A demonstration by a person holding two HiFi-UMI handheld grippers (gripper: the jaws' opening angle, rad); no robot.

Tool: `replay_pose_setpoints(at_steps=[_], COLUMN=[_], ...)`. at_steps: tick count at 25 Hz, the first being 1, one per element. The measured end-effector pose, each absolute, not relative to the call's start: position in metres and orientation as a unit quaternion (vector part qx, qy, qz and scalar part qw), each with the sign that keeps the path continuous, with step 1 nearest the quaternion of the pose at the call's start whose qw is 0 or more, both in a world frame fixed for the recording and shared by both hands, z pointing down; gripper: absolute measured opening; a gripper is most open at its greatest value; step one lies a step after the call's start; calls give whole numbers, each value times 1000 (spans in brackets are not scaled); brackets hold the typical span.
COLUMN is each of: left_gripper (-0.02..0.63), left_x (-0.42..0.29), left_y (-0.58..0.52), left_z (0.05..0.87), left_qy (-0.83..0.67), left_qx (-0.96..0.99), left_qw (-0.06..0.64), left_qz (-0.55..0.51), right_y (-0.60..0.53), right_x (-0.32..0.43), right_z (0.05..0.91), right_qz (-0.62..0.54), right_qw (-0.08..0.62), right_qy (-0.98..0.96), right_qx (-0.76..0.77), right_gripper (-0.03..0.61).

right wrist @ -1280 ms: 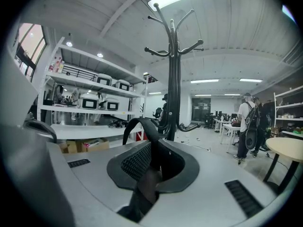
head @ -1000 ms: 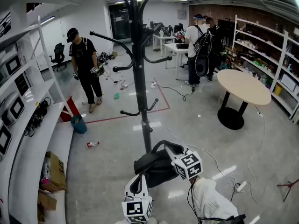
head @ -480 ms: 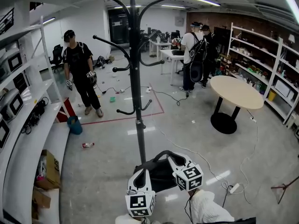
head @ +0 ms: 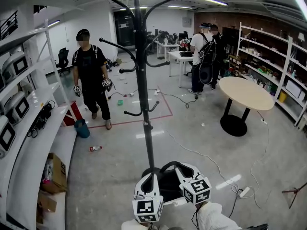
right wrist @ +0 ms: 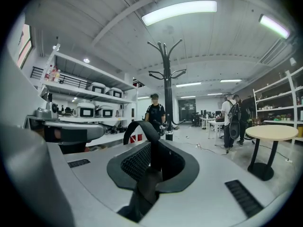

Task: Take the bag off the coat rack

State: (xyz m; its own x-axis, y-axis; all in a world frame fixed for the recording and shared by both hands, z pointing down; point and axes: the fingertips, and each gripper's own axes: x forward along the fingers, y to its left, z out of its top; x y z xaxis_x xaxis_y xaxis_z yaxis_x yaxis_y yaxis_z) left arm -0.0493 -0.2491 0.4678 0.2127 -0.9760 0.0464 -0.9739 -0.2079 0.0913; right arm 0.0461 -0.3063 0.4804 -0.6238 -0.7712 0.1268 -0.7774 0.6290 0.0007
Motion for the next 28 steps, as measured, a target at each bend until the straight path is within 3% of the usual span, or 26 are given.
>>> replay_pose_setpoints(at_steps=[28], left_gripper=[0], left_x=[-91], left_y=[-249], left_z=[461], left_qy=[-634], left_qx=[772], left_qw=[44], left_qz=[-18], right_y=[-304], right_x=[18], right_z=[470], right_qz=[24], right_qw=[57], right_qy=[-889], right_qx=[454], right_gripper=[48])
